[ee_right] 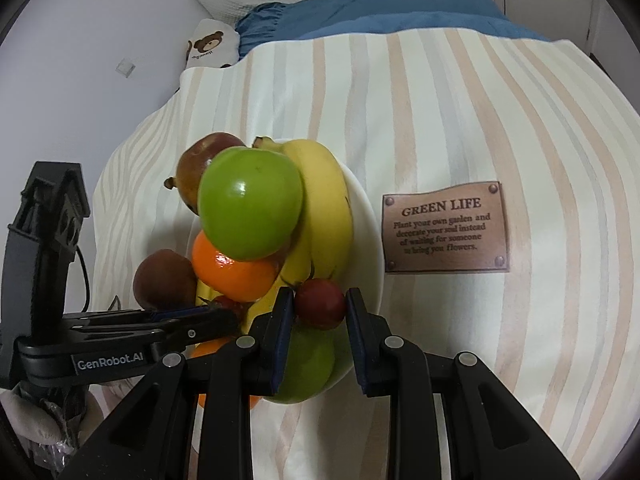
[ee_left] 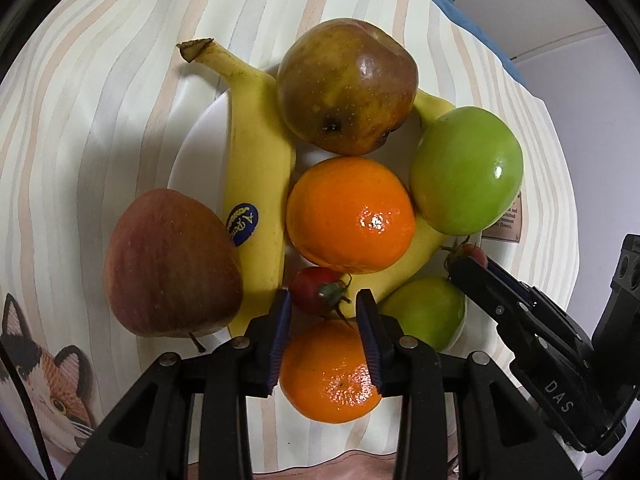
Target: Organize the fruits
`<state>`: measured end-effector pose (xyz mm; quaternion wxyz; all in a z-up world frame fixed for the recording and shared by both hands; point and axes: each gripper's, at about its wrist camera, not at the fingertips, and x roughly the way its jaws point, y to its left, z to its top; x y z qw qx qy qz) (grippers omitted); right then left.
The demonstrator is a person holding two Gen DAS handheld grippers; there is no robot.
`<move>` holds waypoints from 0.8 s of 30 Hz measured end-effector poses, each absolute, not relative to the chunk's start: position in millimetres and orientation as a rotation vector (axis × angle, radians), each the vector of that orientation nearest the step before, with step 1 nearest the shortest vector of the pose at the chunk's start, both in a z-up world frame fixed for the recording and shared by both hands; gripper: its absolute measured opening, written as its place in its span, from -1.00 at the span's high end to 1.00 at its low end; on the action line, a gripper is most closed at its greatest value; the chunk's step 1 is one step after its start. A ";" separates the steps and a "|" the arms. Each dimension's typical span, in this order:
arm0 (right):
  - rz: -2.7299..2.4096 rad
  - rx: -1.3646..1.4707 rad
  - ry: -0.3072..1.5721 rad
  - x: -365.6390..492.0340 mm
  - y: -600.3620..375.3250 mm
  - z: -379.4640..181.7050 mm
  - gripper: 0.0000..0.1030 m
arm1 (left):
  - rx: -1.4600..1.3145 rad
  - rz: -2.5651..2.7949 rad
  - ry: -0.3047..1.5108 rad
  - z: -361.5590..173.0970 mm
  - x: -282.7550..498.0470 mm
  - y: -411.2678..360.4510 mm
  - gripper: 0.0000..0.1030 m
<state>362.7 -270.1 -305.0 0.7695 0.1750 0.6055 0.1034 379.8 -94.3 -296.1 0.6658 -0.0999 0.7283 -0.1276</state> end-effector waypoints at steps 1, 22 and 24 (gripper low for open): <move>0.223 0.387 1.316 362.3 -270.5 -305.9 0.38 | -0.227 -0.287 1.642 -294.8 379.7 -94.3 0.36; 0.093 0.264 1.296 331.4 -282.5 -263.7 -0.91 | -0.069 -0.189 1.456 -247.2 346.2 -84.3 -0.73; 0.081 0.246 1.300 324.1 -281.0 -259.6 -0.92 | -0.050 -0.174 1.441 -244.1 341.3 -81.0 -0.80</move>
